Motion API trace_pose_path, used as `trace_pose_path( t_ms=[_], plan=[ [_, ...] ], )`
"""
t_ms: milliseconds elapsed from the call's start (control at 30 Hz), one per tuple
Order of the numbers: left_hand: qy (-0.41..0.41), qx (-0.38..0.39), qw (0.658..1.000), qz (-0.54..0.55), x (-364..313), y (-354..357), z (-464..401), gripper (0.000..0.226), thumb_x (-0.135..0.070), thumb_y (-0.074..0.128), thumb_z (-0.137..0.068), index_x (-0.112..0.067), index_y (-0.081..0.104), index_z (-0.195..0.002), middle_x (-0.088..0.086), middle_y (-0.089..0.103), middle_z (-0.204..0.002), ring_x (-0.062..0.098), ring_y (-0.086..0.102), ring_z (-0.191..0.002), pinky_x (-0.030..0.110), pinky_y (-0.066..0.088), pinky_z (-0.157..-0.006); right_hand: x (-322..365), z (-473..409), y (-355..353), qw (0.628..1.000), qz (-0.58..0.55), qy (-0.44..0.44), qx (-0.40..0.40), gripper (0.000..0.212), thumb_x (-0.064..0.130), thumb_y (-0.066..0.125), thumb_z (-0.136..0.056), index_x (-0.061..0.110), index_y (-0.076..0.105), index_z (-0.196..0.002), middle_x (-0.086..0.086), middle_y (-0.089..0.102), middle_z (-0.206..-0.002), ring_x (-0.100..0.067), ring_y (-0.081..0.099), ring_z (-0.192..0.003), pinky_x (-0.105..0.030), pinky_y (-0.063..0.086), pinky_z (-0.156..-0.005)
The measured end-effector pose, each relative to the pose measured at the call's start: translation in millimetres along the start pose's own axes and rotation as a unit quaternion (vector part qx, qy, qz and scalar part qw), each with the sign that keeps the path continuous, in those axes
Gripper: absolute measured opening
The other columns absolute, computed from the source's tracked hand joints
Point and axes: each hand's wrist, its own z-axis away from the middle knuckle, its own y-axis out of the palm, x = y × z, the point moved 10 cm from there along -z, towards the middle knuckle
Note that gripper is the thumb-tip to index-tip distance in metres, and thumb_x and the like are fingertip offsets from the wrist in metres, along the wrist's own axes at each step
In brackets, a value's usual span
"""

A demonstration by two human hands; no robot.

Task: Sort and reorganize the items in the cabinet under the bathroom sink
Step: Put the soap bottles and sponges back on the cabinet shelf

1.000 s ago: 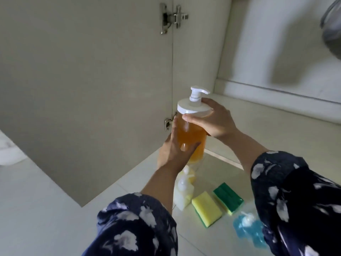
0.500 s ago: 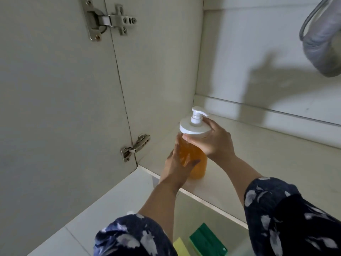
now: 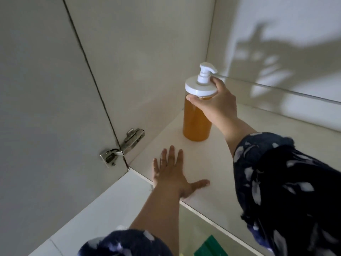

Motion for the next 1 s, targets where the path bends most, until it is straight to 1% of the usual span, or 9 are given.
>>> trace_pose_path(
  t_ms=[233, 333, 433, 567, 700, 767, 867, 933, 1000],
  plan=[
    [0.004, -0.014, 1.000, -0.014, -1.1, -0.4, -0.1, 0.132, -0.094, -0.002, -0.033, -0.029, -0.027, -0.146, -0.002, -0.038, -0.151, 0.023, -0.035, -0.140, 0.050, -0.016, -0.116, -0.9, -39.0, 15.5, 1.000, -0.009, 0.027, -0.003, 0.083, 0.051, 0.078, -0.066, 0.032, 0.042, -0.139, 0.009, 0.059, -0.128, -0.014, 0.056, -0.118, -0.028, 0.046, -0.099],
    [0.000, -0.003, 1.000, -0.012, -1.0, 0.5, 0.6, 0.131, -0.094, 0.001, -0.036, -0.029, -0.026, -0.146, -0.002, -0.038, -0.152, 0.022, -0.034, -0.140, 0.049, -0.017, -0.115, -1.4, -41.5, 17.2, 0.999, -0.007, 0.032, 0.002, 0.085, 0.052, 0.077, -0.066, 0.032, 0.040, -0.139, 0.007, 0.059, -0.128, -0.017, 0.056, -0.117, -0.031, 0.047, -0.098],
    [-0.003, 0.011, 1.000, -0.022, -1.0, 0.7, 3.2, 0.120, -0.096, 0.015, -0.056, -0.028, -0.026, -0.146, -0.001, -0.038, -0.152, 0.023, -0.034, -0.140, 0.050, -0.016, -0.116, -0.7, -38.4, 17.6, 0.999, -0.002, 0.041, 0.016, 0.086, 0.054, 0.075, -0.067, 0.033, 0.036, -0.141, 0.005, 0.058, -0.128, -0.019, 0.056, -0.117, -0.032, 0.048, -0.095],
    [0.001, 0.025, 0.999, -0.027, -2.3, -0.6, 3.9, 0.116, -0.092, 0.026, -0.066, -0.026, -0.025, -0.147, 0.002, -0.036, -0.153, 0.026, -0.033, -0.141, 0.050, -0.017, -0.115, 1.1, -27.8, 17.1, 0.996, -0.014, 0.064, 0.067, 0.105, 0.048, 0.077, -0.071, 0.040, 0.008, -0.150, 0.007, 0.045, -0.144, -0.018, 0.046, -0.129, -0.031, 0.044, -0.098],
    [0.003, 0.038, 0.999, -0.028, -2.0, 1.3, 3.2, 0.116, -0.091, 0.027, -0.068, -0.025, -0.026, -0.147, 0.003, -0.037, -0.152, 0.027, -0.033, -0.140, 0.052, -0.016, -0.114, -9.4, -4.8, 4.1, 0.988, 0.042, 0.117, 0.091, 0.125, 0.040, 0.080, -0.071, 0.036, -0.017, -0.149, 0.001, 0.033, -0.154, -0.026, 0.047, -0.130, -0.041, 0.049, -0.096],
    [0.001, 0.042, 0.999, -0.029, -0.8, 1.3, 1.9, 0.116, -0.092, 0.026, -0.067, -0.024, -0.027, -0.146, 0.003, -0.038, -0.151, 0.027, -0.034, -0.140, 0.052, -0.017, -0.114, -20.9, 17.3, 7.9, 0.972, 0.107, 0.152, 0.142, 0.117, 0.040, 0.078, -0.074, 0.028, -0.008, -0.152, -0.004, 0.036, -0.152, -0.027, 0.048, -0.127, -0.040, 0.049, -0.094],
    [0.007, 0.049, 0.998, -0.033, -2.3, 2.7, 1.0, 0.117, -0.092, 0.026, -0.067, -0.023, -0.027, -0.146, 0.005, -0.038, -0.151, 0.028, -0.034, -0.140, 0.052, -0.017, -0.113, -37.4, 56.2, 17.9, 0.935, 0.207, 0.173, 0.229, 0.075, 0.034, 0.072, -0.082, 0.011, 0.035, -0.143, -0.008, 0.049, -0.138, -0.026, 0.053, -0.116, -0.032, 0.047, -0.079],
    [0.025, 0.055, 0.998, -0.029, -2.2, 0.7, 1.7, 0.118, -0.091, 0.031, -0.068, -0.023, -0.025, -0.147, 0.005, -0.037, -0.152, 0.030, -0.033, -0.140, 0.052, -0.016, -0.113, -40.2, 76.0, 18.9, 0.934, 0.226, 0.169, 0.218, 0.057, 0.031, 0.070, -0.083, 0.009, 0.050, -0.131, -0.008, 0.056, -0.129, -0.022, 0.056, -0.099, -0.030, 0.048, -0.073],
    [0.059, 0.055, 0.997, -0.021, 0.3, -5.4, 6.3, 0.117, -0.086, 0.039, -0.070, -0.023, -0.019, -0.149, 0.006, -0.032, -0.155, 0.029, -0.028, -0.143, 0.051, -0.012, -0.115, -36.0, 97.0, 18.1, 0.942, 0.228, 0.158, 0.190, 0.049, 0.031, 0.069, -0.084, 0.011, 0.055, -0.127, -0.006, 0.057, -0.126, -0.020, 0.056, -0.098, -0.031, 0.051, -0.079]
  ],
)
